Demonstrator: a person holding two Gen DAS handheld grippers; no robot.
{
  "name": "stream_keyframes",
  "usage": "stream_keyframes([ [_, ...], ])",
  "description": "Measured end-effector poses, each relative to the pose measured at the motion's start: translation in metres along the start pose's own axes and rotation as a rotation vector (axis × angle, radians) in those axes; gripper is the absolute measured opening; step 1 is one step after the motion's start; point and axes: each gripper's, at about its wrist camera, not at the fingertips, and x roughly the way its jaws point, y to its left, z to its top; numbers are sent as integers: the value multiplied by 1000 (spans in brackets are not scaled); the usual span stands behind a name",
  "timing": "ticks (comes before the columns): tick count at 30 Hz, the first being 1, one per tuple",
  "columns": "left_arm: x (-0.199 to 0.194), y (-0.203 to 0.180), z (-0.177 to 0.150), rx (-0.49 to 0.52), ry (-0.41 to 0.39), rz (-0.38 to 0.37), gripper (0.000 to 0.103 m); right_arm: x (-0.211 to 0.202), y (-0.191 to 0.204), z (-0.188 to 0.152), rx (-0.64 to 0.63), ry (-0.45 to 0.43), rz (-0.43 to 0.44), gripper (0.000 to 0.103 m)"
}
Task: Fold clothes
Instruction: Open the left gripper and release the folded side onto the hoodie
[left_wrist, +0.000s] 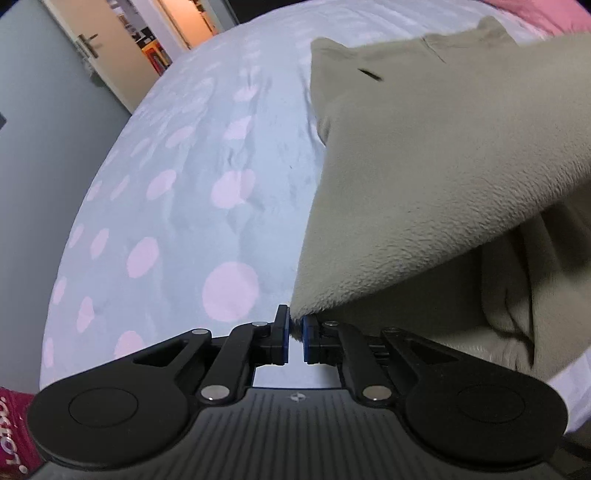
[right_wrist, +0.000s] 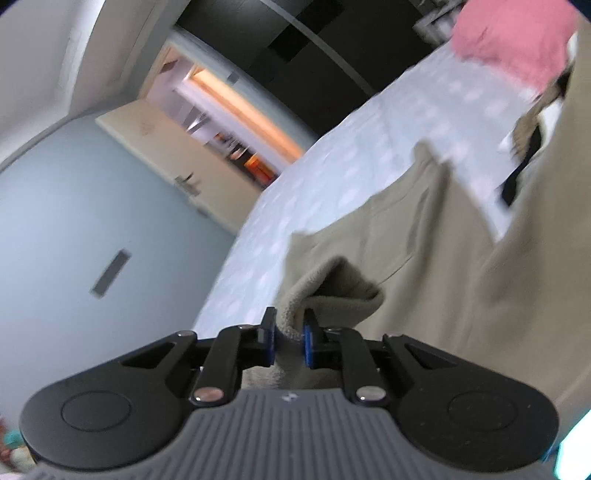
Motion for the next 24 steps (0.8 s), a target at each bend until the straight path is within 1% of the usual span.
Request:
stream_keyframes([
  [2, 11, -13, 1, 68, 37, 23, 5, 11, -11, -2, 8, 43, -94, 16],
  [4, 27, -19, 1, 85, 98, -11, 5, 30, -21, -14, -6, 113, -212, 15],
  [6, 34, -18, -1, 70, 133, -51, 5, 47, -36, -28, -10, 188, -315, 15],
  [10, 37, -9, -5, 16, 186, -130, 6, 60, -55, -43, -68, 255, -445, 15],
  [11, 34, -4, -5, -12, 192, -153, 8, 63, -56, -46, -76, 267, -458, 15],
  [12, 29, 3, -4, -48, 186, -186, 18, 64, -58, -47, -77, 278, -463, 15],
  [13, 23, 9, -4, -84, 181, -218, 25, 64, -59, -47, -79, 288, -468, 16],
  [15, 7, 18, -2, -134, 147, -266, 45, 65, -60, -46, -92, 297, -476, 18],
  [16, -2, 21, 0, -153, 125, -286, 46, 61, -61, -45, -98, 293, -489, 26],
  [17, -11, 24, 1, -167, 102, -304, 46, 57, -62, -44, -105, 290, -502, 30],
  [18, -19, 25, 4, -173, 77, -317, 46, 53, -62, -42, -115, 281, -517, 33],
  [20, -30, 26, 14, -181, 29, -328, 46, 46, -55, -39, -157, 240, -555, 34],
  [21, -34, 24, 21, -178, 10, -337, 45, 42, -52, -37, -176, 217, -558, 35],
  [23, -39, 14, 33, -164, -28, -361, 44, 36, -43, -33, -211, 176, -531, 35],
  [24, -41, 7, 40, -155, -46, -375, 44, 36, -39, -33, -226, 170, -496, 35],
])
